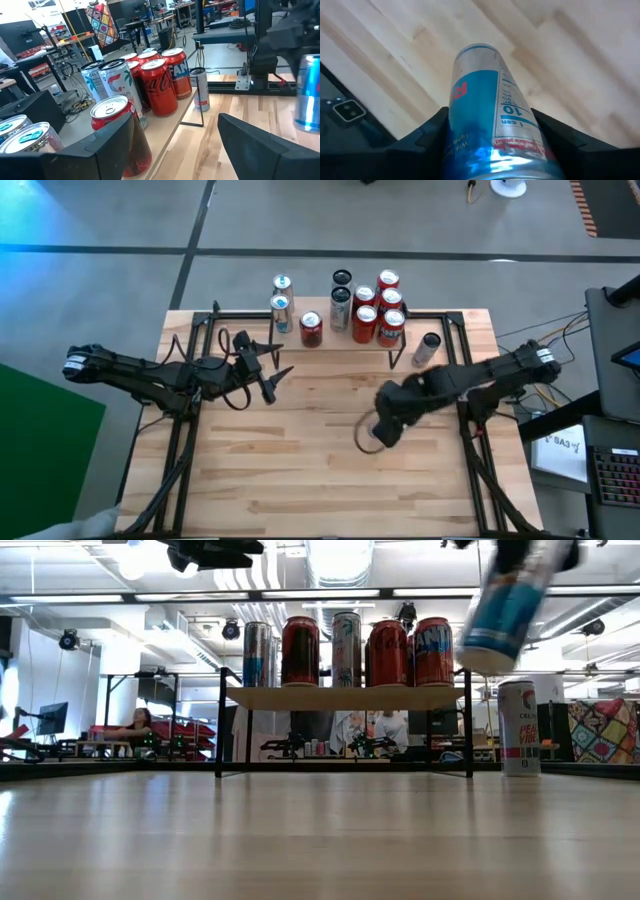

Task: Place canned beverage on shelf
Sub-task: Put the blue soda can on the shelf

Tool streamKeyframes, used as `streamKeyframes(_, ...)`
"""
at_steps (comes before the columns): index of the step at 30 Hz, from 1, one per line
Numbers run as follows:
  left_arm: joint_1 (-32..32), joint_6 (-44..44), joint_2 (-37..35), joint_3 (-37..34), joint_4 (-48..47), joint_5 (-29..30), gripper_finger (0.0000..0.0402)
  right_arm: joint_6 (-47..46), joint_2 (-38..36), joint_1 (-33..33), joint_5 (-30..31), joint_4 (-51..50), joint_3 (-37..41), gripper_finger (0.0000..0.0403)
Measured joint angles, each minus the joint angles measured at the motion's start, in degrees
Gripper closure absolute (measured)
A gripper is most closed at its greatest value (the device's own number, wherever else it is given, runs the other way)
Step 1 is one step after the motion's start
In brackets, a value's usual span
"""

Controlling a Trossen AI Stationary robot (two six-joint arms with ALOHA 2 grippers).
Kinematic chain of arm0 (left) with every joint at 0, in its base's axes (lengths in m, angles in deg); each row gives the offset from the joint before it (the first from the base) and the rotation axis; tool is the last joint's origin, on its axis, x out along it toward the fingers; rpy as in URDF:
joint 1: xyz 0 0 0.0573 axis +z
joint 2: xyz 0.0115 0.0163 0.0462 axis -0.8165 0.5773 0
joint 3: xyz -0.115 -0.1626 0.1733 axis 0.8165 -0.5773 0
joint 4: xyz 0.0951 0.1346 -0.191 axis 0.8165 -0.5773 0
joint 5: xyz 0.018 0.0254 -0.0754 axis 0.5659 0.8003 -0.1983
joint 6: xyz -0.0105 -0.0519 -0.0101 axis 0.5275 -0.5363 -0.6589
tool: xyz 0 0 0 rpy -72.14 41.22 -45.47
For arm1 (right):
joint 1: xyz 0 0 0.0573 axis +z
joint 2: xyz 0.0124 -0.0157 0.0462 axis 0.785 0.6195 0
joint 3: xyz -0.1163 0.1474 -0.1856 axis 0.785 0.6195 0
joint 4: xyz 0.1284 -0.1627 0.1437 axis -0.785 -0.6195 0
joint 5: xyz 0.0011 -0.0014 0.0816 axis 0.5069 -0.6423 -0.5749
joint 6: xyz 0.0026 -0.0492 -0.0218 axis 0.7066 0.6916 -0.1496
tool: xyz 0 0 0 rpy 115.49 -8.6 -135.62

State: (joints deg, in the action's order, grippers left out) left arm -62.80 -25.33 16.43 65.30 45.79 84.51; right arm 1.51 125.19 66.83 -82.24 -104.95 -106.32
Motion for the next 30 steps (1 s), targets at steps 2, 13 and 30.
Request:
streamKeyframes(2,0.0,0.0,0.0,0.0,-0.2,0.0,0.0128,6.1,2.5,-2.2,0.1,-2.6,-3.7,0.0189)
streamKeyframes(13,0.0,-2.7,0.1,0.0,-0.6,-7.0,0.0128,35.4,17.9,-8.4,6.0,-15.2,-23.2,0.0189)
streamKeyframes(30,-0.9,-8.9,14.3,0.0,-1.4,-25.4,0.0128,52.1,31.3,-9.3,14.3,-8.7,-31.4,0.0189)
